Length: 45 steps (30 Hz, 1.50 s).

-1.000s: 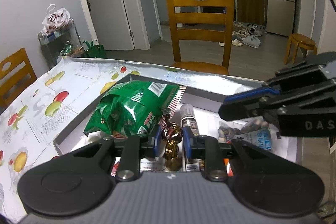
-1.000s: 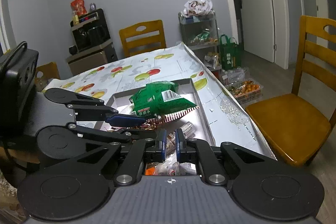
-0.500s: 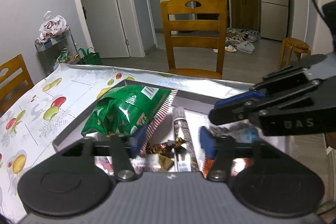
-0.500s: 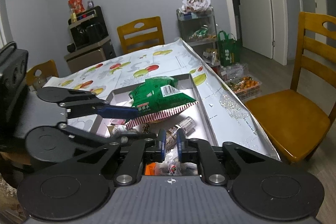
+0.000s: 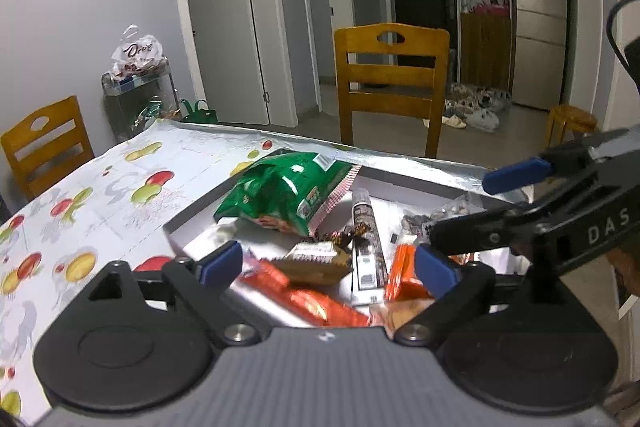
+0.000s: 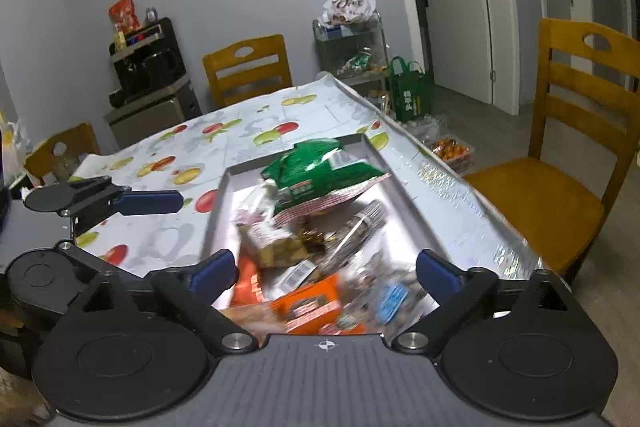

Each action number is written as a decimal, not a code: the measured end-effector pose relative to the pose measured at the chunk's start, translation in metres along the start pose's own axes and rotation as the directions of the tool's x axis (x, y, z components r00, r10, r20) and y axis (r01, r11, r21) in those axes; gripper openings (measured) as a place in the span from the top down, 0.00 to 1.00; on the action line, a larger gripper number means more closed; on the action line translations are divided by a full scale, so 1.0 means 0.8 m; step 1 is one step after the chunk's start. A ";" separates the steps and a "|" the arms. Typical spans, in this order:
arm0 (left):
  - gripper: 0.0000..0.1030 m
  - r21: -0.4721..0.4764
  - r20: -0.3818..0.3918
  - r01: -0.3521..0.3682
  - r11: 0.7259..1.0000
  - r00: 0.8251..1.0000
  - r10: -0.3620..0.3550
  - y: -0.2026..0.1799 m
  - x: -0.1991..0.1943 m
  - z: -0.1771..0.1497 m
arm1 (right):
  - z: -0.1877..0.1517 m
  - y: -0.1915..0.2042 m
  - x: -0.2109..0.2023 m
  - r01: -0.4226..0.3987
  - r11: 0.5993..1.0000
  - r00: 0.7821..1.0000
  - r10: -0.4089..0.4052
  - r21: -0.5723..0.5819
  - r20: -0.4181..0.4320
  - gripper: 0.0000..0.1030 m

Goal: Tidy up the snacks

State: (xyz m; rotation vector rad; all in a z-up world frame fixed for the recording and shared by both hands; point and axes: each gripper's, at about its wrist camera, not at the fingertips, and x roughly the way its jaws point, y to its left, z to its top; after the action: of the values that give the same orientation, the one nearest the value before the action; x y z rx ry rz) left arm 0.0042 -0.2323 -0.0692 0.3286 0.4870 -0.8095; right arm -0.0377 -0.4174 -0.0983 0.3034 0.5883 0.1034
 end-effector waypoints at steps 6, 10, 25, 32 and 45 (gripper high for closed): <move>0.06 -0.016 -0.017 0.008 1.000 1.000 -0.008 0.001 -0.038 -0.029 | -0.025 0.036 -0.018 0.032 0.999 0.999 -0.031 -0.019 0.004 0.00; 0.06 -0.015 -0.047 -0.012 1.000 0.999 0.011 -0.002 -0.052 -0.050 | -0.044 0.054 -0.022 0.039 0.999 0.999 -0.040 -0.022 -0.021 0.00; 0.06 -0.060 -0.108 -0.015 0.998 0.994 0.008 -0.002 -0.062 -0.098 | -0.078 0.089 -0.025 0.083 0.995 0.994 -0.087 -0.053 -0.065 0.00; 0.06 -0.068 -0.110 -0.014 0.998 0.994 0.007 -0.001 -0.063 -0.101 | -0.079 0.089 -0.022 0.086 0.995 0.993 -0.090 -0.051 -0.079 0.00; 0.06 -0.066 -0.110 -0.004 0.998 0.994 -0.003 -0.002 -0.062 -0.101 | -0.079 0.088 -0.017 0.082 0.995 0.992 -0.086 -0.049 -0.088 0.00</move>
State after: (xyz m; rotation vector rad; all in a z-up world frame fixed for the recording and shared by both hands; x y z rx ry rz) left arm -0.0489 -0.1664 -0.1109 0.3137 0.6158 -0.7756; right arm -0.0852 -0.3372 -0.1192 0.2306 0.6861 0.0496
